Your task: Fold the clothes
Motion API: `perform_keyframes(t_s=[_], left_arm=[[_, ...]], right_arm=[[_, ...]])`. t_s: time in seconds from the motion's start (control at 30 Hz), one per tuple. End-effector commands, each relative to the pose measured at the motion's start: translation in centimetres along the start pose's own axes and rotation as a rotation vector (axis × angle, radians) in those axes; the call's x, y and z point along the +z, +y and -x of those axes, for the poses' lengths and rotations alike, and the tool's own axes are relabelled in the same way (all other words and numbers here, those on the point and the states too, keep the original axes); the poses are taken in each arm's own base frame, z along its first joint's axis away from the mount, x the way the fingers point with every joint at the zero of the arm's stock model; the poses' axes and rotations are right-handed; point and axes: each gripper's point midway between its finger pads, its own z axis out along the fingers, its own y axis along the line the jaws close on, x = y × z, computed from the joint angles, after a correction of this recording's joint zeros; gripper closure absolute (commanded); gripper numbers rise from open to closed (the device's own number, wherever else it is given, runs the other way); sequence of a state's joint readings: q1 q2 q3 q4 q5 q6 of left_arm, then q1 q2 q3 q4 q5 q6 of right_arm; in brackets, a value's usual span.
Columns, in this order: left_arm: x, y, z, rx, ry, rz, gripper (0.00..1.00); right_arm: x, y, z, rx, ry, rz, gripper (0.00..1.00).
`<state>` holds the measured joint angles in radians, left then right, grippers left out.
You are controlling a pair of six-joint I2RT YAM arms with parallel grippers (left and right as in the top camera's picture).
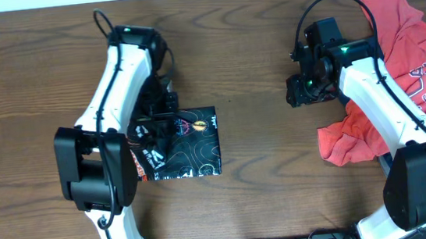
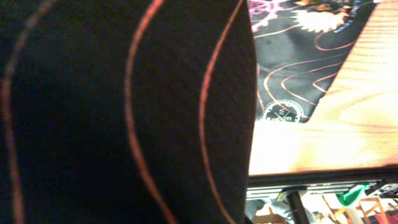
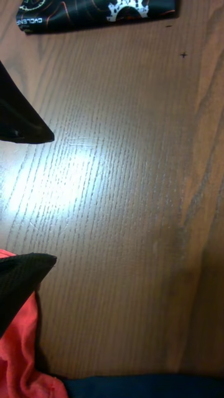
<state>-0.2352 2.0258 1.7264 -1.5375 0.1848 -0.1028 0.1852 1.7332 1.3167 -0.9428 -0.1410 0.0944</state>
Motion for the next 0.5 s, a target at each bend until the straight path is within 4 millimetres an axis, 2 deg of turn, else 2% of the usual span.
perform_keyframes(t_s=[0.0, 0.23, 0.47], left_arm=[[0.3, -0.7, -0.4, -0.025, 0.013, 0.000, 0.91], [0.7, -2.1, -1.0, 0.017, 0.026, 0.020, 0.91], [2.4, -2.6, -2.0, 0.042, 0.072, 0.044, 0.91]], right_arm=[[-0.3, -0.1, 0.3, 0.006, -0.007, -0.003, 0.45], [-0.3, -0.1, 0.3, 0.006, -0.007, -0.003, 0.45], [-0.3, -0.1, 0.3, 0.006, -0.007, -0.003, 0.45]])
